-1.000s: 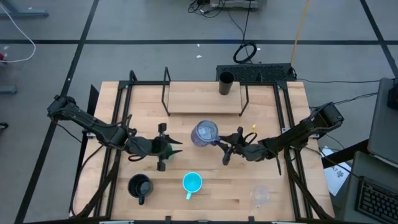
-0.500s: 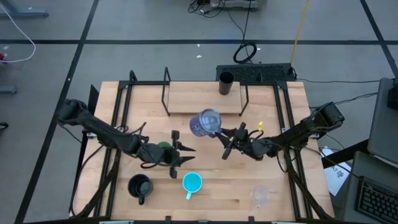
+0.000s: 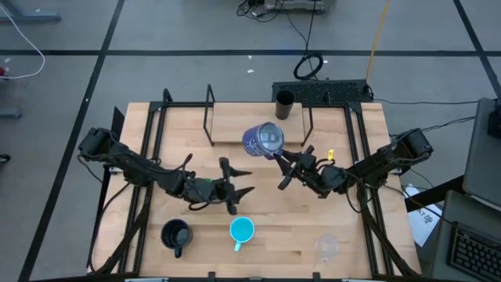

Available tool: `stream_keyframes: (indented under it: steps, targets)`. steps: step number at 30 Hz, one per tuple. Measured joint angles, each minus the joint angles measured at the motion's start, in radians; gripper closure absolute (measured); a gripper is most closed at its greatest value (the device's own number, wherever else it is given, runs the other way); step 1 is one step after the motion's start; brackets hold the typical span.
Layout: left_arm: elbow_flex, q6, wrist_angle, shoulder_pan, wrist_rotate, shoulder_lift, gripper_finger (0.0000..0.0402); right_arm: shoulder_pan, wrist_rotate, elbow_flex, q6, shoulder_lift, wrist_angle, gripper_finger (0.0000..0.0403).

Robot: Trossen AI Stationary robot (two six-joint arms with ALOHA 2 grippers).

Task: Stack small to large cups/mugs on shelf
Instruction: Put the purple mug on the shelf

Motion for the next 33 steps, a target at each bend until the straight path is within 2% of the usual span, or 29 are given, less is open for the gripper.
stream_keyframes:
  steps: [3, 7, 10, 17, 22, 26, 31, 33]
  targets:
    - [0.0, -0.023, 0.006, 0.01, -0.004, 0.0, 0.0133, 0.0, 0.0, 0.0, -0.006, 0.0, 0.012, 0.0317]
    - [0.0, -0.023, 0.054, 0.027, 0.032, 0.0, 0.0128, -0.009, -0.003, 0.003, -0.01, 0.0, 0.022, 0.0317]
    - [0.0, -0.02, 0.088, 0.048, 0.064, 0.0, 0.0138, -0.016, -0.003, 0.013, -0.017, 0.0, 0.022, 0.0317]
    - [0.001, 0.039, 0.122, 0.087, 0.065, 0.0, 0.0171, -0.032, -0.039, 0.037, -0.036, 0.0, 0.038, 0.0316]
    - [0.001, 0.07, 0.127, 0.112, 0.062, 0.0, 0.0175, -0.049, -0.042, 0.045, -0.031, 0.0, 0.046, 0.0316]
    - [0.002, 0.123, 0.162, 0.122, 0.06, 0.013, 0.0172, -0.078, -0.093, 0.045, 0.012, 0.0, 0.051, 0.0316]
    - [0.008, 0.248, 0.272, 0.122, 0.104, 0.071, 0.0172, -0.134, -0.25, 0.045, 0.1, 0.0, 0.05, 0.0316]
    - [0.016, 0.281, 0.299, 0.116, 0.108, 0.102, 0.0172, -0.146, -0.276, 0.045, 0.121, 0.0, 0.05, 0.0316]
